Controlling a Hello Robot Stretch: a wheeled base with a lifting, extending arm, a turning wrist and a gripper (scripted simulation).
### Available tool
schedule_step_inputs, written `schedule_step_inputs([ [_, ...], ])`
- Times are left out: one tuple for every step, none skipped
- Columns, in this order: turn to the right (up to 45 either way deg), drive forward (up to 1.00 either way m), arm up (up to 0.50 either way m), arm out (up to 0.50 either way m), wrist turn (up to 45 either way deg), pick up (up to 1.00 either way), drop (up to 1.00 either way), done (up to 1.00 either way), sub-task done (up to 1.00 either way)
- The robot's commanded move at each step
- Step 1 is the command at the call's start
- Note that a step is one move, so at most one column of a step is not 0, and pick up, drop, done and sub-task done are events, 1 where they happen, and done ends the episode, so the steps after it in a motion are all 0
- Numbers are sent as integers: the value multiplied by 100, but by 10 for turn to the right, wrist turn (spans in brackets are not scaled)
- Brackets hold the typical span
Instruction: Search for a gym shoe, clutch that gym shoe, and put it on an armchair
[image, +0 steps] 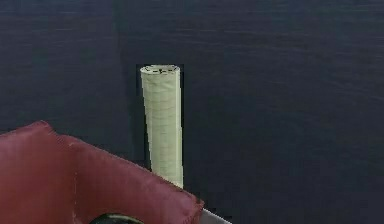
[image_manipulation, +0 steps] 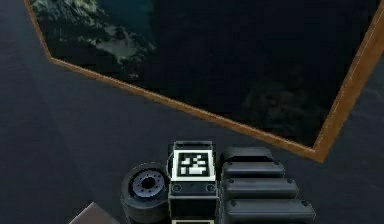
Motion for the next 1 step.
schedule_step_inputs([
  [360,0,0,0,0,0,0,0,0],
])
